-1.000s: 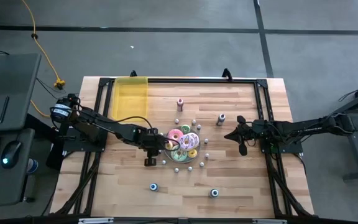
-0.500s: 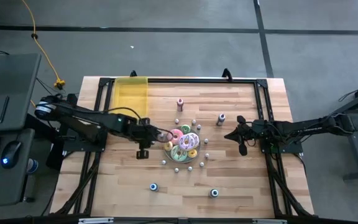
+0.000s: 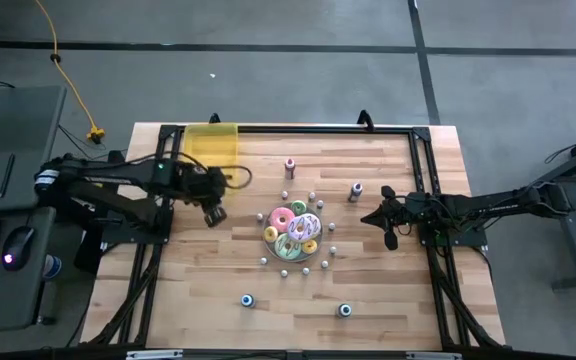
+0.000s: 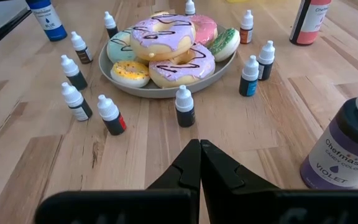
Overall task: Pick & Place food coloring
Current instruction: Put the small red food coloring bottle into the yellow bin
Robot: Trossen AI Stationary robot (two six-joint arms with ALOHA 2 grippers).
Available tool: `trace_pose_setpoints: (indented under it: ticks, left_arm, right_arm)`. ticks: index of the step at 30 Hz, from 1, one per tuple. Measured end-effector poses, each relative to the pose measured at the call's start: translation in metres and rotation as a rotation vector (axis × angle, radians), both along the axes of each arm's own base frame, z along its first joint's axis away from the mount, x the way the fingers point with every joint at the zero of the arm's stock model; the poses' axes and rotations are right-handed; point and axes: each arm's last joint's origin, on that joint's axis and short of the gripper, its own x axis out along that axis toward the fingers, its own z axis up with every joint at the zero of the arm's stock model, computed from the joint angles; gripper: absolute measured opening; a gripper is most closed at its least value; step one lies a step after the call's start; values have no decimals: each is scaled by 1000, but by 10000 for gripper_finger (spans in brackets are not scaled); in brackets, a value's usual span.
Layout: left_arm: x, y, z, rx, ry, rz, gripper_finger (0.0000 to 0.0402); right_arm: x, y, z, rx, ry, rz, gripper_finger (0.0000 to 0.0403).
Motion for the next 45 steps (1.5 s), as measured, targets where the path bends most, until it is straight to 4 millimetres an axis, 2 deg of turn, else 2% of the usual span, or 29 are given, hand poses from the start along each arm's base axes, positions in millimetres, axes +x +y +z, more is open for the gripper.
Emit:
trace_pose_setpoints:
  ticks: [7,15,31,39,45]
  left_arm:
    - [-15,32,6,65,2,181,66]
    - [-18,79,4,132,5,305,66]
    - [-4,163,-31,122,-35,570,66]
    - [-11,186,-42,117,-89,720,66]
    - [-29,191,-72,68,-136,883,66]
  right_arm:
    - [0,0,0,0,0,-1,0]
    - [0,0,0,0,0,0,0]
    - [0,0,0,0,0,0,0]
    - [0,0,0,0,0,-1,0]
    - [0,0,0,0,0,-1,0]
